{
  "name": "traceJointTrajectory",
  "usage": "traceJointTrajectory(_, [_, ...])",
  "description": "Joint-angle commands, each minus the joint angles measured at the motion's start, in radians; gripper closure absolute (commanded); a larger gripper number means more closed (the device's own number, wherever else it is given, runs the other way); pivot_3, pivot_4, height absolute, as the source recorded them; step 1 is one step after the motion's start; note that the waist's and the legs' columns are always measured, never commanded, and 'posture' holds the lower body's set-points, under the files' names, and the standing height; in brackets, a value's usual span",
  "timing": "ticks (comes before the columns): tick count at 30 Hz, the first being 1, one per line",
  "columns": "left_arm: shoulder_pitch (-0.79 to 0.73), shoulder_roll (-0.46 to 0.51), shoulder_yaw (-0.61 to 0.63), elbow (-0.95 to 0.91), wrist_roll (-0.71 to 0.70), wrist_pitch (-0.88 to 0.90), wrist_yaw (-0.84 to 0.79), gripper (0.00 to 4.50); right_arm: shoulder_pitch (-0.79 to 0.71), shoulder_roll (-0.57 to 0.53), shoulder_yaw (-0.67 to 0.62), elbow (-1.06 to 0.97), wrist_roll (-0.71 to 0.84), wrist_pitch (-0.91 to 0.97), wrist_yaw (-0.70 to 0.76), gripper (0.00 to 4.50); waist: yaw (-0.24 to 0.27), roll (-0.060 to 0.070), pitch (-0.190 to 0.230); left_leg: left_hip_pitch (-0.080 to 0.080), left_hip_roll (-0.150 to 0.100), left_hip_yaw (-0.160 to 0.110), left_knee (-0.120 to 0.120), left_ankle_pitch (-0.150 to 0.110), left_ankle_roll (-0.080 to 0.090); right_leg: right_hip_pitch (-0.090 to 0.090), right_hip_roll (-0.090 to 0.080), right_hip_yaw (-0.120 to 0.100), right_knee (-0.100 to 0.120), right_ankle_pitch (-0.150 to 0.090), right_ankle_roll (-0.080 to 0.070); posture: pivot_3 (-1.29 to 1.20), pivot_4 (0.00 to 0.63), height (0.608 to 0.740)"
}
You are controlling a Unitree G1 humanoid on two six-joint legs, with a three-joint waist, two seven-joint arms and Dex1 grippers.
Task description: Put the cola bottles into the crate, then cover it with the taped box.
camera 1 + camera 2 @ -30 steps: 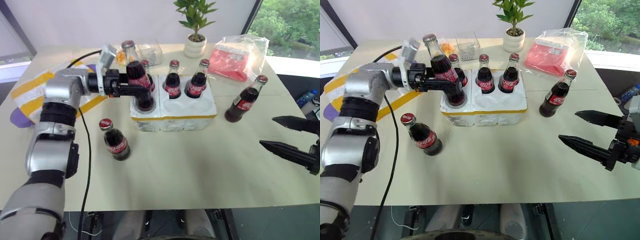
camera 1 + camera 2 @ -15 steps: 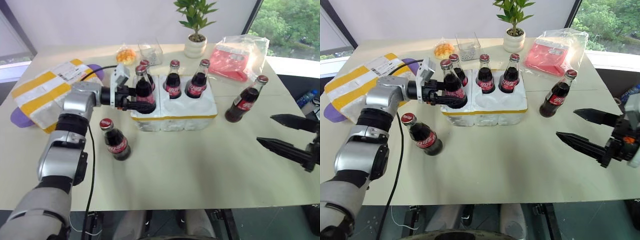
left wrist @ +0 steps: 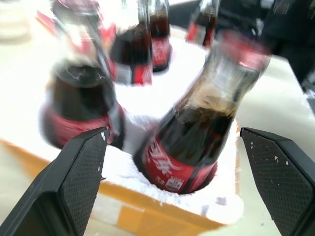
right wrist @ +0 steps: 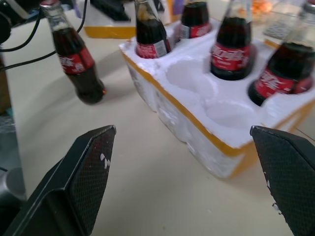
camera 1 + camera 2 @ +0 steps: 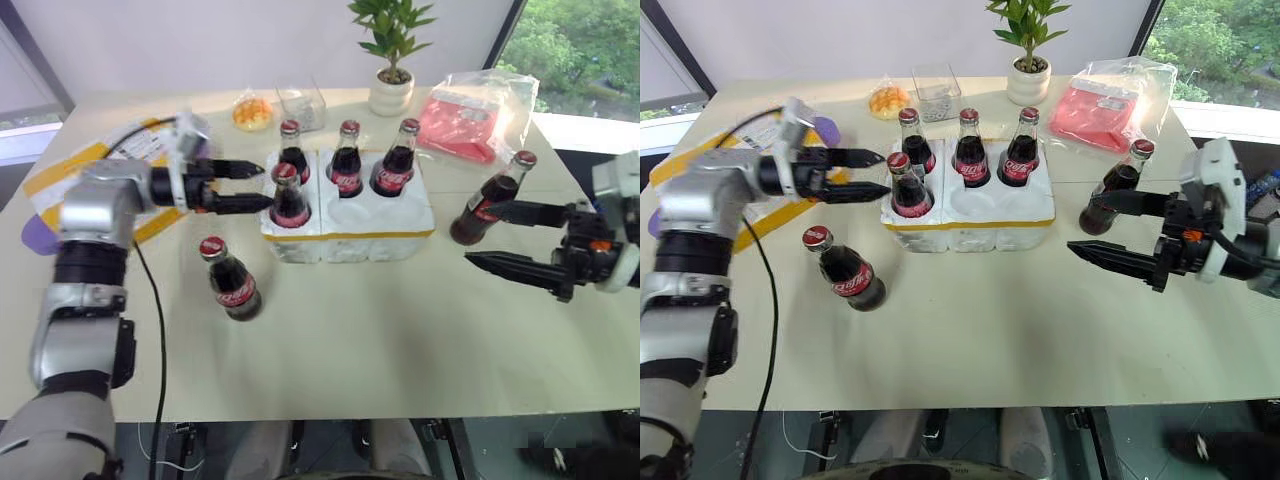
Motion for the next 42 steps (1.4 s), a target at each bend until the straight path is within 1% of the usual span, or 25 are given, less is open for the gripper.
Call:
traceJointTrajectory(1, [0.064, 0.136, 0.126, -0.174, -0.100, 0.137, 0.007, 0.04, -0.095, -0.012, 0.083, 0.055, -0.036, -0.050, 0.047, 0.00, -0.010, 0.000, 0.000, 0.000, 0.000, 0.000, 0.000, 0.000, 0.000, 0.000, 0.000, 0.000, 0.000, 0.000, 0.000, 0.00, 0.150, 0.740])
traceJointTrajectory(4, [0.202, 0.258, 0.197, -0.314, -0.164, 0.222, -0.020, 0.04, -0.158, -0.007, 0.147, 0.106, -0.070, -0.074, 0.083, 0.00, -0.020, 0.001, 0.000, 0.000, 0.000, 0.000, -0.001, 0.000, 0.000, -0.001, 0.001, 0.000, 0.000, 0.000, 0.000, 0.00, 0.150, 0.740])
traceJointTrajectory(6, [0.386, 0.346, 0.263, -0.450, -0.189, 0.235, -0.075, 0.04, -0.192, -0.008, 0.182, 0.143, -0.092, -0.088, 0.112, 0.00, -0.022, 0.001, 0.000, 0.000, 0.000, 0.000, -0.001, 0.000, 0.000, -0.001, 0.000, 0.000, 0.000, 0.000, 0.000, 0.00, 0.150, 0.740])
traceJointTrajectory(8, [0.531, 0.394, 0.322, -0.549, -0.209, 0.238, -0.091, 0.04, -0.216, -0.008, 0.205, 0.172, -0.111, -0.099, 0.136, 0.00, -0.023, 0.002, 0.000, 0.001, 0.000, 0.001, -0.003, -0.001, 0.000, -0.001, -0.001, 0.001, 0.000, 0.000, 0.000, 0.00, 0.150, 0.740])
traceJointTrajectory(9, [0.594, 0.401, 0.360, -0.592, -0.229, 0.259, -0.085, 0.04, -0.228, -0.010, 0.216, 0.186, -0.120, -0.104, 0.148, 0.00, -0.020, 0.002, 0.000, 0.001, 0.000, 0.001, -0.003, -0.001, 0.000, -0.001, -0.001, 0.002, 0.000, 0.000, -0.001, 0.00, 0.150, 0.740])
traceJointTrajectory(12, [0.712, 0.390, 0.439, -0.687, -0.290, 0.307, -0.052, 0.04, -0.261, -0.017, 0.240, 0.223, -0.147, -0.118, 0.186, 0.00, -0.008, 0.002, 0.000, 0.000, 0.000, 0.000, -0.003, -0.001, -0.001, -0.001, -0.001, 0.001, -0.001, -0.002, -0.004, 0.00, 0.150, 0.740])
traceJointTrajectory(16, [0.819, 0.355, 0.456, -0.775, -0.290, 0.259, -0.005, 0.04, -0.289, -0.031, 0.244, 0.250, -0.156, -0.113, 0.231, 0.00, 0.002, 0.003, 0.000, 0.001, 0.001, 0.001, -0.002, -0.001, -0.001, -0.001, -0.001, 0.001, -0.001, -0.002, -0.004, 0.00, 0.150, 0.740])
traceJointTrajectory(20, [0.840, 0.307, 0.405, -0.810, -0.285, 0.209, 0.058, 0.04, -0.293, -0.038, 0.234, 0.251, -0.159, -0.103, 0.244, 0.00, 0.003, 0.003, 0.000, 0.001, 0.001, 0.000, -0.003, -0.001, -0.001, -0.001, -0.001, 0.001, -0.001, -0.002, -0.004, 0.00, 0.150, 0.740])
traceJointTrajectory(23, [0.840, 0.275, 0.332, -0.803, -0.227, 0.127, 0.106, 0.04, -0.281, -0.046, 0.210, 0.241, -0.148, -0.088, 0.242, 0.00, 0.003, 0.003, 0.000, 0.001, 0.001, 0.001, -0.002, -0.001, -0.001, -0.001, -0.001, 0.001, -0.001, -0.002, -0.004, 0.00, 0.150, 0.740])
traceJointTrajectory(27, [0.818, 0.218, 0.265, -0.800, -0.209, 0.074, 0.172, 0.04, -0.247, -0.061, 0.163, 0.223, -0.136, -0.069, 0.241, 0.00, 0.003, 0.003, 0.000, 0.000, 0.001, 0.001, -0.003, -0.001, -0.001, -0.001, -0.001, 0.002, -0.001, -0.002, -0.004, 0.00, 0.150, 0.740])
traceJointTrajectory(30, [0.810, 0.189, 0.201, -0.774, -0.156, 0.006, 0.205, 0.04, -0.220, -0.068, 0.120, 0.210, -0.127, -0.053, 0.238, 0.00, 0.003, 0.004, 0.000, 0.000, 0.001, 0.001, -0.003, -0.001, -0.001, -0.001, -0.001, 0.002, -0.002, -0.002, -0.004, 0.00, 0.150, 0.740])
traceJointTrajectory(34, [0.777, 0.147, 0.159, -0.751, -0.152, -0.018, 0.246, 0.04, -0.190, -0.069, 0.081, 0.190, -0.119, -0.037, 0.231, 0.00, 0.003, 0.004, 0.000, 0.001, 0.001, 0.001, -0.003, -0.001, -0.001, -0.001, -0.001, 0.002, -0.001, -0.002, -0.004, 0.00, 0.150, 0.740])
traceJointTrajectory(37, [0.754, 0.117, 0.109, -0.721, -0.124, -0.045, 0.270, 0.04, -0.175, -0.067, 0.061, 0.178, -0.114, -0.028, 0.220, 0.00, 0.003, 0.004, 0.000, 0.001, 0.001, 0.001, -0.003, -0.001, -0.001, -0.001, -0.001, 0.001, -0.001, -0.001, -0.004, 0.00, 0.150, 0.740])
traceJointTrajectory(40, [0.741, 0.090, 0.089, -0.708, -0.124, -0.050, 0.294, 0.04, -0.165, -0.067, 0.047, 0.169, -0.108, -0.019, 0.212, 0.00, 0.002, 0.004, 0.000, 0.000, 0.001, 0.001, -0.003, -0.001, -0.001, -0.001, -0.001, 0.002, -0.001, -0.001, -0.003, 0.00, 0.150, 0.740])
traceJointTrajectory(42, [0.743, 0.081, 0.083, -0.717, -0.137, -0.049, 0.296, 0.58, -0.161, -0.065, 0.038, 0.163, -0.103, -0.012, 0.205, 0.00, 0.003, 0.004, 0.000, 0.000, 0.001, 0.001, -0.003, -0.001, -0.001, -0.001, -0.001, 0.002, -0.001, -0.001, -0.003, 0.00, 0.150, 0.740])
